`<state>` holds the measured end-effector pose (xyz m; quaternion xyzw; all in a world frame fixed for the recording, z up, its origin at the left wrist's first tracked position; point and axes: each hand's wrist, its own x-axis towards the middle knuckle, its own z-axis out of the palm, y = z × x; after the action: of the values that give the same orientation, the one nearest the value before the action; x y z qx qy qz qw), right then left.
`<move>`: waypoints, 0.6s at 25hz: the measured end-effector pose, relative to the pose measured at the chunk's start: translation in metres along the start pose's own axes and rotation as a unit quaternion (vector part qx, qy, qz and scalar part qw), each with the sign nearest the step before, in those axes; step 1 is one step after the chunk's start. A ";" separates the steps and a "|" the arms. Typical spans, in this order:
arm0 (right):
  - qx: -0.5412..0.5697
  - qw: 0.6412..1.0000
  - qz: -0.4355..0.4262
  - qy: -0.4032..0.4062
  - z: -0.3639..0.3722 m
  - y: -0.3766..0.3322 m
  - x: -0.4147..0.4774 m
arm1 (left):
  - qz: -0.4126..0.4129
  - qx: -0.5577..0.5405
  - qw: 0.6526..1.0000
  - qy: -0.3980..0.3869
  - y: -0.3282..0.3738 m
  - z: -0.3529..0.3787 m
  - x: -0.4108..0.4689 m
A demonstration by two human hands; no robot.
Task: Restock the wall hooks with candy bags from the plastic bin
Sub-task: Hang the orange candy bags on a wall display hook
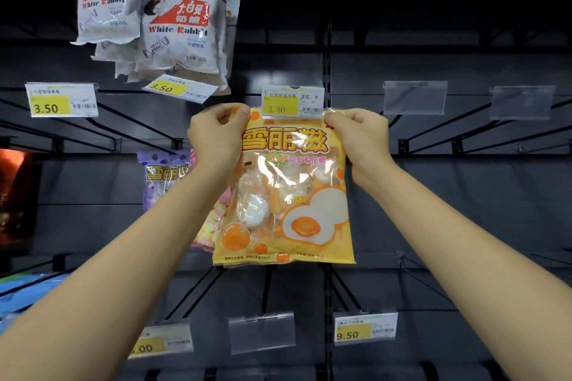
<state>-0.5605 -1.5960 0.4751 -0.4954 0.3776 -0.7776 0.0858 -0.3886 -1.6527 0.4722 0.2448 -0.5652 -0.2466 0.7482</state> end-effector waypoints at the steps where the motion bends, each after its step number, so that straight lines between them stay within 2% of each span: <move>1: -0.008 1.000 0.004 0.000 -0.001 0.003 -0.001 | 0.007 0.012 1.000 -0.003 -0.003 0.000 -0.002; 4: -0.031 0.999 0.002 0.005 -0.004 0.010 -0.007 | -0.002 0.015 1.000 -0.011 -0.006 -0.002 -0.006; 9: -0.082 0.993 -0.084 0.009 -0.006 0.009 -0.024 | 0.050 0.043 0.998 -0.003 0.000 -0.010 -0.027; 11: -0.098 0.988 -0.117 -0.019 -0.015 0.015 -0.041 | 0.076 0.028 0.996 -0.030 -0.007 -0.025 -0.050; 15: -0.140 0.972 -0.175 -0.068 -0.032 0.035 -0.076 | 0.121 0.109 0.980 -0.116 -0.031 -0.048 -0.084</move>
<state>-0.5579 -1.5664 0.3912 -0.6126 0.3838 -0.6842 -0.0961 -0.3647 -1.6182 0.3796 0.2245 -0.6972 -0.1179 0.6705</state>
